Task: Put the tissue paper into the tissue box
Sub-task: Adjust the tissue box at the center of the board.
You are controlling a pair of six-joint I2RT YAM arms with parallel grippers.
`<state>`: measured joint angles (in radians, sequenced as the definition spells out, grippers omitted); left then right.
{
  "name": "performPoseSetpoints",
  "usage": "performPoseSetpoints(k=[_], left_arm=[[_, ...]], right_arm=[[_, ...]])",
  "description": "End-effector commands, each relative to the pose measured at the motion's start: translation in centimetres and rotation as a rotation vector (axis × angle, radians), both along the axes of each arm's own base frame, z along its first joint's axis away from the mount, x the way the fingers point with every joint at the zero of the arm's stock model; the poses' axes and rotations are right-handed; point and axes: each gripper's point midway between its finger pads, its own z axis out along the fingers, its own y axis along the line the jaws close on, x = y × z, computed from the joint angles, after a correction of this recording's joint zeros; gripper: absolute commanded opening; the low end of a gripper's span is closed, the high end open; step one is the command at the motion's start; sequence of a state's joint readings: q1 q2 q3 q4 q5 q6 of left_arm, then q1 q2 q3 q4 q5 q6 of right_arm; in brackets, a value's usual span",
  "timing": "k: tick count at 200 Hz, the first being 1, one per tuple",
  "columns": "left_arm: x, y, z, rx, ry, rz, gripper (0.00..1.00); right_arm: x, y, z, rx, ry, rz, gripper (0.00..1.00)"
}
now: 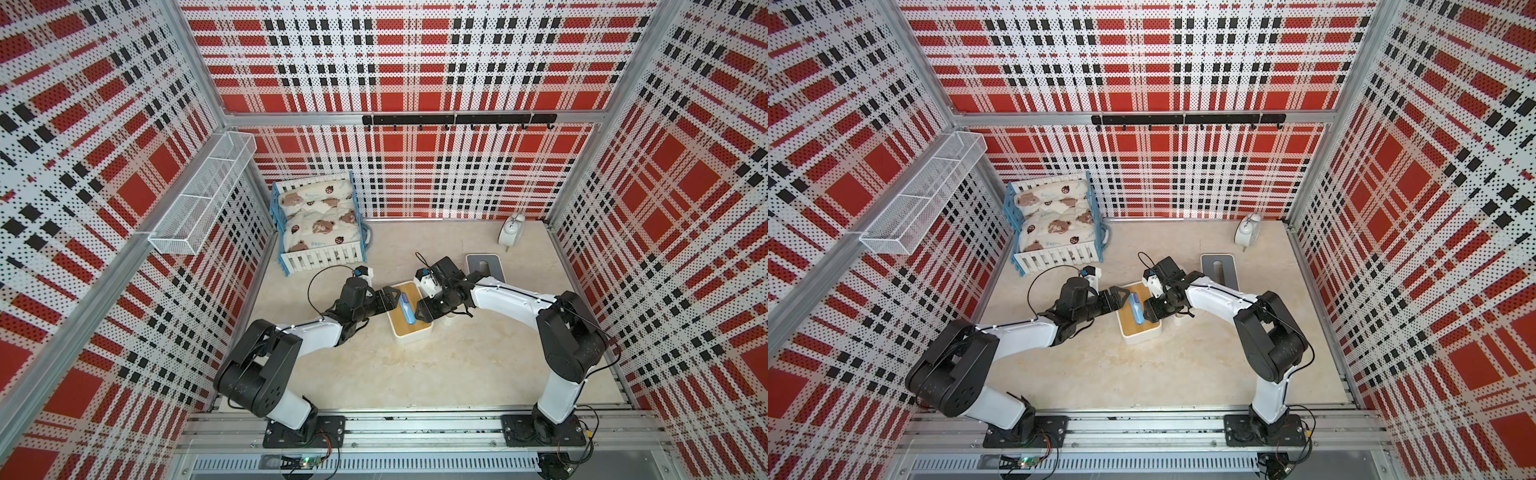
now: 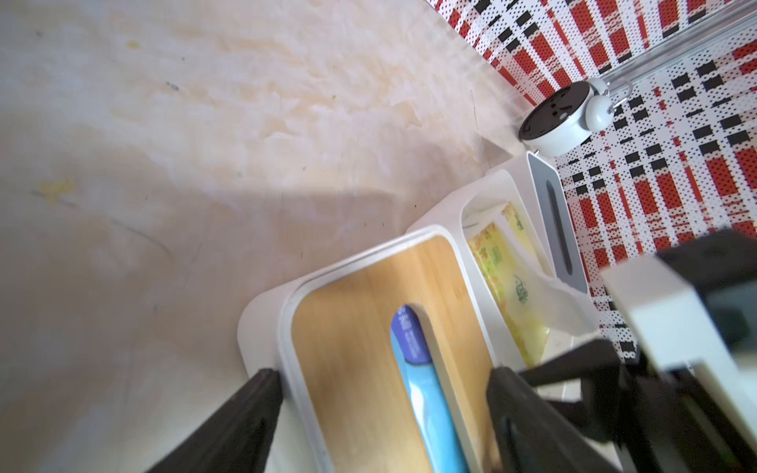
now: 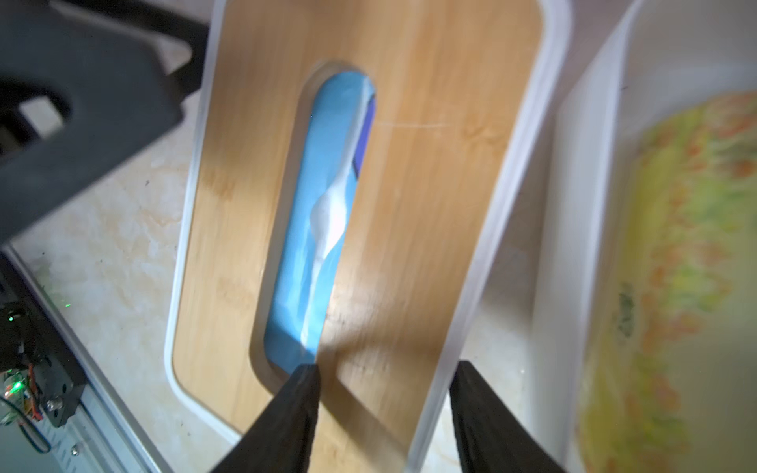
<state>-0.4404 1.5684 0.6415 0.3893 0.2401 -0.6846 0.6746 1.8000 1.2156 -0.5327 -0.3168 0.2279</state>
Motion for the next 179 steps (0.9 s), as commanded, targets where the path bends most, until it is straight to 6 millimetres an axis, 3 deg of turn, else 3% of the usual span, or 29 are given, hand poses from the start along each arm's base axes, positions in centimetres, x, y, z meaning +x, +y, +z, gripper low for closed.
performPoseSetpoints(k=[1,41,69,88,109,124,155,160,179], left_arm=[[1.9,-3.0,3.4,-0.064,-0.11,-0.124,0.85],[3.1,-6.3,4.1,-0.097,-0.129,-0.246,0.85],[3.2,-5.7,4.7,-0.092,-0.146,-0.224,0.85],[3.2,-3.5,5.4,-0.086,-0.161,-0.16,0.85],[3.0,0.2,6.4,-0.075,-0.186,-0.056,0.85],[2.4,3.1,7.1,-0.066,-0.21,0.028,0.84],[0.5,7.7,7.6,-0.043,-0.254,0.158,0.83],[0.6,9.4,7.7,-0.039,-0.261,0.203,0.83],[-0.4,11.6,8.4,-0.037,-0.301,0.263,0.82]], right_arm=[[-3.8,2.4,0.5,0.058,0.073,0.089,0.56],[-6.3,4.5,1.3,0.107,0.095,0.147,0.56],[-5.1,3.3,2.8,0.051,0.011,0.119,0.52],[-3.6,2.5,5.2,0.003,-0.082,0.095,0.48],[-2.0,2.5,8.6,-0.016,-0.179,0.108,0.48],[-1.0,2.7,9.9,-0.044,-0.225,0.135,0.49],[0.8,3.3,9.5,-0.155,-0.237,0.193,0.47],[1.0,3.4,9.3,-0.164,-0.235,0.198,0.47],[1.8,4.1,9.2,-0.172,-0.244,0.213,0.44]])
